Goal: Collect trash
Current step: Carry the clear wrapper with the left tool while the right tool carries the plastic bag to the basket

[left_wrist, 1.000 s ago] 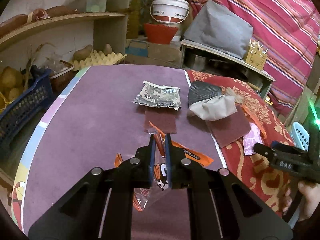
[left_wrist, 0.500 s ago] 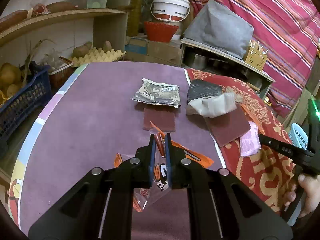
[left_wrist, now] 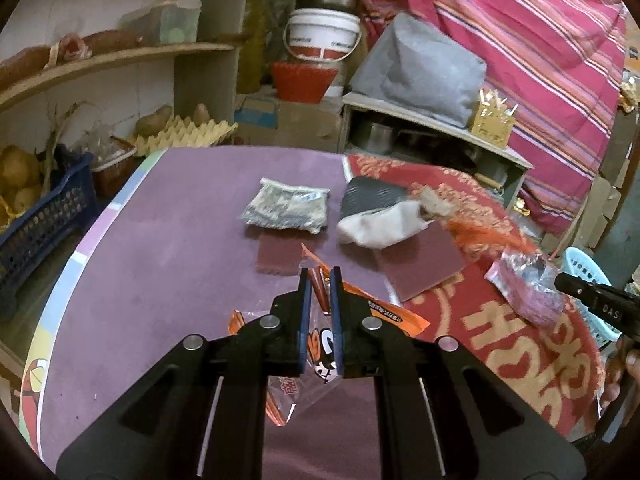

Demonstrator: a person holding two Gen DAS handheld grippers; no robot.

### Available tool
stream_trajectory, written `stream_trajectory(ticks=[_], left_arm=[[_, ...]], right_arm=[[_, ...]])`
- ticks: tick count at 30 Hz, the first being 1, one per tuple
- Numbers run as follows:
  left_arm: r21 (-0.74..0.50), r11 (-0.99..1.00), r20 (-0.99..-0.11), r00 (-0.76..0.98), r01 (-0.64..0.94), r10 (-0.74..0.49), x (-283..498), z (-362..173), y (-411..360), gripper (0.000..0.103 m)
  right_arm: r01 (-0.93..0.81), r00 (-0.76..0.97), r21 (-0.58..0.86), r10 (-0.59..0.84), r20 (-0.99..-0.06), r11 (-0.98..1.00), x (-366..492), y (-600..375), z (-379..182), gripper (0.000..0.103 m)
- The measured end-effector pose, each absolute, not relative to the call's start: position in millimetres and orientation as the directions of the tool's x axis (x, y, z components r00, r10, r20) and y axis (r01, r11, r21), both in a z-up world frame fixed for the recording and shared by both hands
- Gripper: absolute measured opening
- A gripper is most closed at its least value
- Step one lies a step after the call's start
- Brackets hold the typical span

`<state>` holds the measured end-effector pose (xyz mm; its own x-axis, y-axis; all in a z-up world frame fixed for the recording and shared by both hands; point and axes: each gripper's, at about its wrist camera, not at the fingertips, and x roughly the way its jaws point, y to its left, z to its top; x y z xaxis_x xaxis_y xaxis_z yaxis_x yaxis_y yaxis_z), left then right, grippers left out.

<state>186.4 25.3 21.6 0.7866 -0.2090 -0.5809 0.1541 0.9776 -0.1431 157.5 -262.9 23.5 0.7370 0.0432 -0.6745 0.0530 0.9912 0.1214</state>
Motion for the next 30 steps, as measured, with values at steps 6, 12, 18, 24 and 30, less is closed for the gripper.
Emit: stream_trajectory(ticks=[6,12,18,24,30], left_arm=[[-0.129,0.970,-0.553,0.797,0.206,-0.243,175,40,-10,0.008],[-0.120,0.954,-0.530,0.795,0.274,-0.295,170,58,-55,0.008],[-0.112,0.936,-0.521,0.782,0.333,-0.341,168,68,-101,0.007],[-0.107,0.911,-0.518,0.759,0.399,-0.394,164,72,-152,0.005],[-0.123,0.880,-0.535,0.716,0.459,-0.448,167,65,-198,0.001]], right_arm=[[0.085,0.757,0.083,-0.010,-0.653,0.993,138,-293,38,0.000],[0.123,0.779,0.073,-0.051,-0.625,0.990,116,-326,50,0.000],[0.173,0.789,0.100,-0.077,-0.609,0.980,99,-363,54,0.000],[0.232,0.794,0.118,-0.118,-0.596,0.966,80,-402,57,0.000],[0.291,0.799,0.140,-0.160,-0.579,0.946,62,-444,62,0.000]])
